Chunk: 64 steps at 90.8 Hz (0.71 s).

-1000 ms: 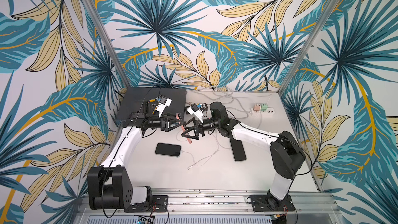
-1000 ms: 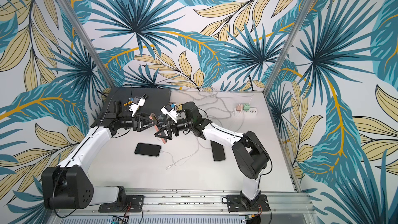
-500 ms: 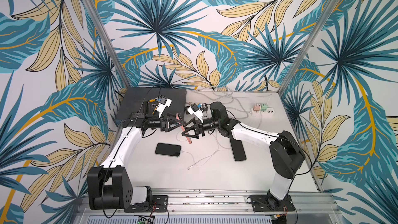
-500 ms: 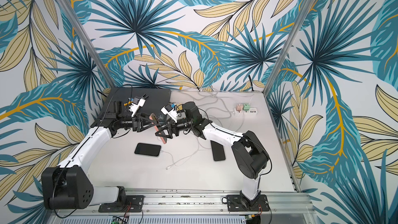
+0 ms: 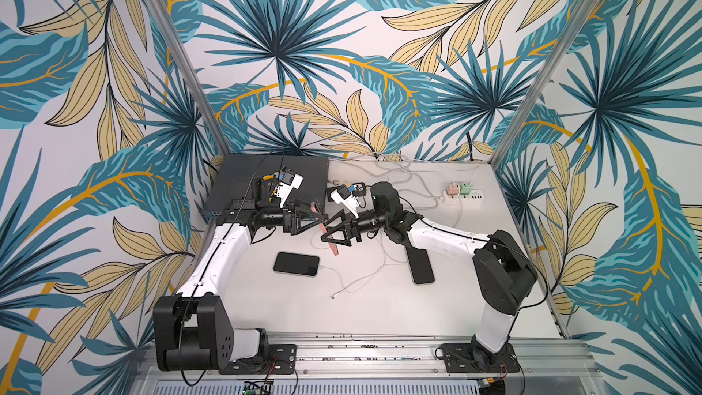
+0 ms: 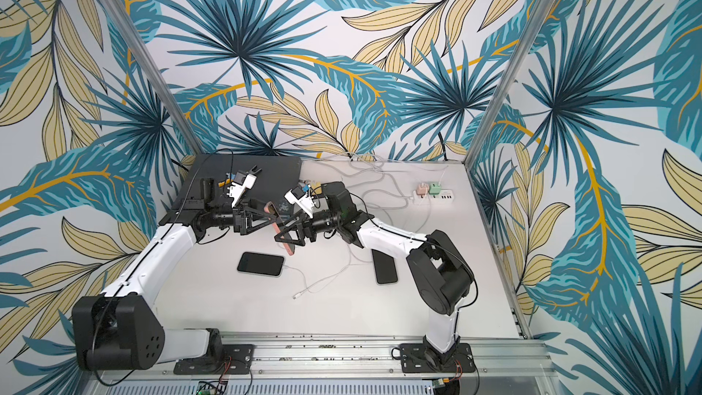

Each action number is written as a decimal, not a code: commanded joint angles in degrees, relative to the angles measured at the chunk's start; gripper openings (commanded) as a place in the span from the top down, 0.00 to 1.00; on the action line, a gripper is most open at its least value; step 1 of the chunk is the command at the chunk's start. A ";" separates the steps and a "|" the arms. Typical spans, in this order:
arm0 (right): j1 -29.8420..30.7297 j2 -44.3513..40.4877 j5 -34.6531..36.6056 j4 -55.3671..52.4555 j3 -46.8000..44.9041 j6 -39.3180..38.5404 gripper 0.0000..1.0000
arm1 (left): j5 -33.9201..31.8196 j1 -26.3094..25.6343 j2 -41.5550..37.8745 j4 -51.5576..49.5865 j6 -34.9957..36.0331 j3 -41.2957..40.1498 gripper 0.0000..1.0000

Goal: Unplug the charging cable from the phone
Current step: Place the phone at the center of the board.

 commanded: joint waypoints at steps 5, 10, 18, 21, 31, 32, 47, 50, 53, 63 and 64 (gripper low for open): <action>0.29 -1.52 1.78 0.82 -1.49 -0.46 0.50 | -0.85 0.57 -1.32 -1.55 2.46 1.11 0.00; 0.27 -1.93 3.45 -0.42 -1.69 -0.76 0.50 | -1.67 0.96 -1.32 -1.51 2.26 1.27 0.00; 0.29 -2.26 7.41 -4.45 -1.32 -1.64 0.50 | -3.42 1.65 -1.45 -1.21 1.47 1.59 0.00; 0.29 -2.35 9.16 -6.13 -1.14 -1.89 0.50 | -4.49 1.95 -1.50 -0.69 0.79 1.60 0.00; 0.26 -2.56 15.29 -13.91 -0.09 -2.91 0.49 | -8.33 3.14 -1.58 2.04 -2.40 1.35 0.00; 0.26 -2.57 15.88 -14.49 0.00 -2.95 0.49 | -8.66 3.26 -1.58 2.27 -2.69 1.32 0.00; 0.32 -4.06 26.52 -22.26 0.43 -2.51 0.48 | -13.46 4.77 -1.69 5.47 -6.20 0.61 0.00; 0.34 -4.41 29.45 -23.97 0.43 -1.84 0.48 | -14.26 4.91 -1.74 5.62 -6.37 0.53 0.00; 0.28 -4.65 32.72 -25.88 0.51 -0.96 0.48 | -14.83 4.98 -1.68 5.65 -6.41 0.51 0.00; 0.22 -5.52 40.48 -31.72 0.03 1.19 0.46 | -15.90 4.99 -1.51 5.67 -6.49 0.34 0.00; 0.20 -5.63 41.00 -32.19 -0.08 1.38 0.46 | -15.96 5.02 -1.50 5.66 -6.49 0.33 0.00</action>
